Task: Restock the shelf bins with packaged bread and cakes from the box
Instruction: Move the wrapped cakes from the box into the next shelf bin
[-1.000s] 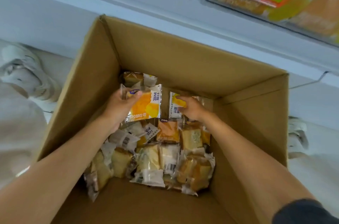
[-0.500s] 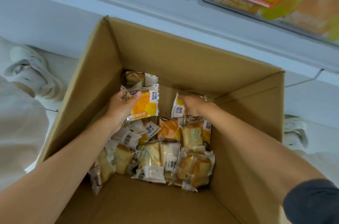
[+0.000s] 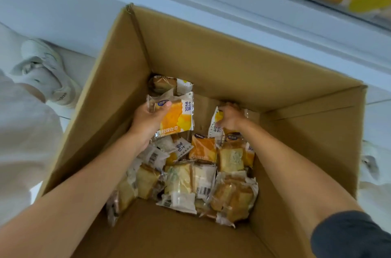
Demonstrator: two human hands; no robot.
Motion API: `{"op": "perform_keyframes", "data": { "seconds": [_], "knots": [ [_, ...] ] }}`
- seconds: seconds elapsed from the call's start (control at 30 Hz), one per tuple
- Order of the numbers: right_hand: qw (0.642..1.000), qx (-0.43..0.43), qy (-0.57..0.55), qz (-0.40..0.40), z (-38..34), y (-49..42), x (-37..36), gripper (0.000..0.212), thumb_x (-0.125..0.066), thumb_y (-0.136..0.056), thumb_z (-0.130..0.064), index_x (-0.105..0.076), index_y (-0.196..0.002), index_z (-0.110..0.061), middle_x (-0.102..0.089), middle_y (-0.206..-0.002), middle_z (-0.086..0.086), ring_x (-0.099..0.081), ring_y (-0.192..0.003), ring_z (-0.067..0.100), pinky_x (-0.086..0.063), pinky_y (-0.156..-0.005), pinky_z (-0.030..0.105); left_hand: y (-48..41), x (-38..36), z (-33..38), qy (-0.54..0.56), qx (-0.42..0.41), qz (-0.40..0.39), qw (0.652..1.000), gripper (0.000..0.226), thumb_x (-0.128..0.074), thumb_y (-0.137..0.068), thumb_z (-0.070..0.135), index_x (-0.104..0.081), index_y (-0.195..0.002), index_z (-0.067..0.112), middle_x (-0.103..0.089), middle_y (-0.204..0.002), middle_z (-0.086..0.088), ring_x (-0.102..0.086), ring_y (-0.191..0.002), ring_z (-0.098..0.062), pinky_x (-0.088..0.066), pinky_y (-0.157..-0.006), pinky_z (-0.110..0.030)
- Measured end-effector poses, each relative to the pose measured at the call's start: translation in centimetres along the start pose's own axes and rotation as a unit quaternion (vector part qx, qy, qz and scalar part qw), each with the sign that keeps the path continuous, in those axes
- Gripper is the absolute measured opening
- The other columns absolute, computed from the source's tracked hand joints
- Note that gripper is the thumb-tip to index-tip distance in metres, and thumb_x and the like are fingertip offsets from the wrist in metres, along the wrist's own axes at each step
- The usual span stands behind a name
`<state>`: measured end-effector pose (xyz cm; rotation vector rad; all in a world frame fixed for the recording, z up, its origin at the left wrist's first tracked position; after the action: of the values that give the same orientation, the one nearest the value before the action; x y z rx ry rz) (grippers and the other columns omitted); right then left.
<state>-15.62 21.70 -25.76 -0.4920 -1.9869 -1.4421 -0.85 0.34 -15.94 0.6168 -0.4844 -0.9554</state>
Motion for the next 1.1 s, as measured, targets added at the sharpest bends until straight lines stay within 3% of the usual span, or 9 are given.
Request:
{"op": "perform_keyframes", "data": {
  "seconds": [0.1, 0.2, 0.33, 0.5, 0.67, 0.73, 0.8, 0.97, 1.1],
  "knots": [
    [0.999, 0.040, 0.005, 0.003, -0.5, 1.9, 1.6, 0.057, -0.075, -0.082, -0.034, -0.054, -0.133, -0.018, -0.044, -0.142, 0.011, -0.035, -0.135, 0.033, -0.032, -0.106, 0.040, 0.1, 0.0, 0.1, -0.002, 0.005, -0.003, 1.000, 0.019, -0.067, -0.089, 0.037, -0.061, -0.103, 0.026, -0.071, -0.106, -0.007, -0.069, -0.096, -0.023, -0.057, -0.087, -0.042],
    [0.988, 0.087, -0.116, 0.044, -1.2, 6.1, 4.8, 0.027, -0.081, -0.076, -0.028, -0.058, -0.088, -0.021, -0.061, -0.091, -0.002, -0.060, -0.089, 0.020, -0.044, -0.072, 0.036, 1.0, 0.0, 1.2, 0.012, -0.007, 0.009, 1.000, 0.023, -0.067, -0.090, 0.034, -0.060, -0.108, 0.022, -0.071, -0.107, -0.008, -0.069, -0.094, -0.021, -0.058, -0.082, -0.039],
    [0.934, 0.122, -0.317, 0.111, -3.3, 14.8, 10.3, 0.038, -0.081, -0.079, -0.022, -0.063, -0.112, -0.020, -0.065, -0.104, -0.005, -0.061, -0.093, 0.006, -0.052, -0.071, 0.021, 3.8, 0.3, 3.8, 0.044, -0.016, -0.010, 0.999, 0.014, -0.064, -0.093, 0.032, -0.059, -0.102, 0.024, -0.071, -0.106, -0.009, -0.069, -0.088, -0.019, -0.057, -0.073, -0.033],
    [0.726, 0.102, -0.669, 0.122, -5.2, 21.7, 11.4, 0.016, -0.069, -0.089, -0.017, -0.068, -0.103, -0.011, -0.075, -0.095, 0.005, -0.069, -0.085, 0.016, -0.052, -0.080, 0.033, 9.5, -1.5, 7.3, 0.110, -0.040, -0.142, 0.983, 0.044, -0.045, -0.099, 0.047, -0.062, -0.118, 0.010, -0.074, -0.084, -0.005, -0.070, -0.070, -0.017, -0.057, -0.064, -0.032],
    [0.631, 0.036, -0.757, 0.167, -6.7, 24.6, 10.0, 0.034, -0.057, -0.097, -0.032, -0.058, -0.126, -0.014, -0.069, -0.118, 0.013, -0.063, -0.113, 0.033, -0.046, -0.103, 0.054, 15.1, -4.5, 11.3, 0.140, -0.070, -0.269, 0.950, 0.073, -0.053, -0.079, 0.067, -0.060, -0.129, 0.015, -0.067, -0.125, -0.012, -0.064, -0.114, -0.026, -0.048, -0.099, -0.045],
    [0.658, 0.045, -0.728, 0.189, -6.4, 25.9, 10.5, 0.043, -0.057, -0.096, -0.039, -0.053, -0.130, -0.014, -0.066, -0.122, 0.016, -0.061, -0.114, 0.037, -0.046, -0.102, 0.055, 16.3, -5.3, 12.7, 0.125, -0.108, -0.228, 0.960, 0.037, -0.069, -0.087, 0.036, -0.066, -0.116, 0.013, -0.070, -0.117, -0.015, -0.070, -0.102, -0.027, -0.053, -0.093, -0.047],
    [0.752, 0.053, -0.607, 0.251, -5.4, 28.1, 12.4, 0.061, -0.064, -0.090, -0.044, -0.041, -0.140, -0.017, -0.058, -0.134, 0.011, -0.061, -0.116, 0.027, -0.045, -0.106, 0.044, 16.6, -5.5, 13.9, 0.073, -0.152, -0.189, 0.967, 0.021, -0.072, -0.086, 0.019, -0.069, -0.106, 0.014, -0.073, -0.108, -0.011, -0.070, -0.098, -0.025, -0.052, -0.095, -0.047],
    [0.913, 0.163, -0.080, 0.365, -3.3, 34.1, 19.4, 0.117, -0.077, -0.072, -0.055, -0.001, -0.156, -0.028, -0.008, -0.163, -0.007, -0.003, -0.148, 0.011, -0.004, -0.122, 0.038, 18.3, -6.7, 18.8, -0.083, -0.255, -0.277, 0.923, 0.063, -0.085, -0.071, 0.027, -0.060, -0.128, 0.020, -0.070, -0.118, 0.000, -0.065, -0.110, -0.016, -0.049, -0.101, -0.040],
    [0.928, 0.158, -0.001, 0.338, -3.3, 36.2, 23.8, 0.099, -0.084, -0.060, -0.056, -0.036, -0.140, -0.024, -0.056, -0.122, -0.006, -0.054, -0.111, 0.018, -0.048, -0.090, 0.034, 20.9, -10.3, 22.4, -0.147, -0.339, -0.347, 0.862, 0.042, -0.079, -0.079, 0.011, -0.063, -0.114, 0.026, -0.071, -0.107, 0.005, -0.067, -0.099, -0.008, -0.051, -0.096, -0.030]
  ]
}}
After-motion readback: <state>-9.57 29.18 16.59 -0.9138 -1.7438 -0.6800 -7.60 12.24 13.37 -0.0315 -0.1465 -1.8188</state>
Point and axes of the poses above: each hand's wrist, its own y-axis away from the middle knuckle, its own x-axis out of the back of the hand, z = x × y, the point moved 1 cm from there along -y, towards the middle knuckle
